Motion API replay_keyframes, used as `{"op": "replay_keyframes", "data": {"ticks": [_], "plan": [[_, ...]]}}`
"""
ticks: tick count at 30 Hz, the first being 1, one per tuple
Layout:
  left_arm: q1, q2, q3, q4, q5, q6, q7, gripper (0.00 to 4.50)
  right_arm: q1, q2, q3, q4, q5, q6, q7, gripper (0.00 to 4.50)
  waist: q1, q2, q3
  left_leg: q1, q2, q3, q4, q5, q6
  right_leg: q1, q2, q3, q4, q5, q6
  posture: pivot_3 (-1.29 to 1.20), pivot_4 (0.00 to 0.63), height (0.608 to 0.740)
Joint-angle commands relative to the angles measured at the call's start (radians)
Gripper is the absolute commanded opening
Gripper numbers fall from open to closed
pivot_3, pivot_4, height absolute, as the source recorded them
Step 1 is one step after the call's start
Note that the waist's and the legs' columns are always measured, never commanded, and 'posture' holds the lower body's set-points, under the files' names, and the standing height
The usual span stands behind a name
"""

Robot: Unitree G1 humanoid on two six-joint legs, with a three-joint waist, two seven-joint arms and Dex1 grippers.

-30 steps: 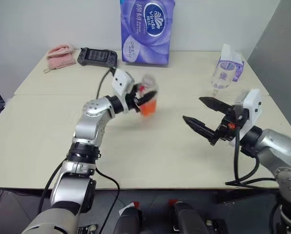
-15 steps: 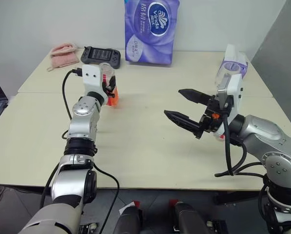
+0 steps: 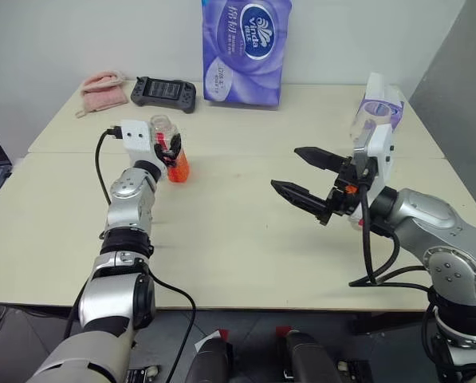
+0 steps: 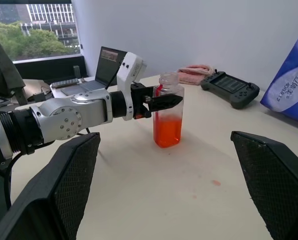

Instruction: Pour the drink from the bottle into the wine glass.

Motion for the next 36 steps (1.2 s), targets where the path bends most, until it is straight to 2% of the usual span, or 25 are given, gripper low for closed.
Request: {"op": "replay_keyframes", "data": {"ticks": [1, 2, 12, 19, 23, 26, 30, 33, 36], "plan": [[-0.011, 0.011, -0.005, 0.002, 0.006, -0.013, -0.006, 4.20, -0.027, 0.005, -0.009, -0.050, 0.017, 0.007, -0.022, 4.50, 0.000, 0.000, 0.000, 0.000, 0.000, 0.000, 0.000, 0.000, 0.000, 0.000, 0.000, 0.000, 0.000, 0.000, 0.000, 0.00, 0.150, 0.740], [-0.011, 0.010, -0.004, 0.004, 0.006, -0.014, -0.007, 4.49, -0.034, 0.007, -0.009, -0.050, 0.020, 0.013, -0.029, 4.50, 0.000, 0.000, 0.000, 0.000, 0.000, 0.000, 0.000, 0.000, 0.000, 0.000, 0.000, 0.000, 0.000, 0.000, 0.000, 0.00, 0.150, 0.740], [0.070, -0.023, 0.000, -0.117, -0.004, 0.032, 0.018, 4.49, -0.061, 0.013, -0.008, -0.064, 0.040, 0.053, -0.072, 4.50, 0.000, 0.000, 0.000, 0.000, 0.000, 0.000, 0.000, 0.000, 0.000, 0.000, 0.000, 0.000, 0.000, 0.000, 0.000, 0.00, 0.150, 0.740], [0.264, -0.041, -0.024, -0.450, 0.020, 0.160, 0.086, 4.49, -0.020, 0.013, -0.020, -0.096, 0.066, 0.074, -0.094, 4.50, 0.000, 0.000, 0.000, 0.000, 0.001, -0.001, 0.000, 0.000, 0.000, 0.000, -0.001, 0.002, 0.000, 0.000, 0.000, 0.00, 0.150, 0.740], [0.392, -0.037, -0.022, -0.693, -0.003, 0.297, 0.103, 4.49, 0.091, -0.002, -0.033, -0.140, 0.071, 0.076, -0.106, 4.50, 0.000, -0.001, 0.000, -0.001, 0.001, -0.002, 0.000, 0.000, 0.000, 0.000, -0.001, 0.003, 0.000, 0.000, 0.000, 0.00, 0.150, 0.740], [0.499, -0.001, -0.045, -0.859, -0.051, 0.416, 0.016, 4.49, 0.214, -0.004, -0.034, -0.147, 0.027, 0.048, -0.116, 4.50, 0.000, -0.001, -0.001, 0.000, 0.001, -0.002, 0.000, 0.000, 0.000, 0.001, -0.001, 0.003, 0.000, 0.000, 0.000, 0.00, 0.150, 0.740], [0.646, 0.113, -0.159, -1.057, -0.215, 0.462, -0.348, 4.49, 0.349, -0.052, 0.020, -0.046, -0.198, -0.014, -0.169, 4.50, -0.001, -0.001, -0.001, 0.001, 0.001, -0.001, 0.000, 0.000, 0.000, 0.001, -0.001, 0.003, 0.000, 0.000, 0.000, 0.00, 0.150, 0.740], [0.641, 0.163, -0.182, -1.097, -0.298, 0.477, -0.485, 4.49, 0.391, -0.067, 0.014, 0.106, -0.323, -0.077, -0.196, 4.50, 0.005, -0.001, -0.001, 0.002, 0.000, 0.001, 0.000, 0.000, 0.000, 0.004, 0.000, 0.002, -0.001, 0.000, 0.000, 0.00, 0.150, 0.740], [0.572, 0.182, -0.198, -1.059, -0.322, 0.471, -0.565, 4.49, 0.314, -0.031, -0.007, 0.301, -0.399, -0.174, -0.208, 4.50, 0.002, -0.001, -0.001, 0.004, 0.001, 0.004, -0.001, 0.000, 0.000, 0.004, 0.001, 0.002, -0.001, -0.001, 0.001, 0.00, 0.150, 0.740]]}}
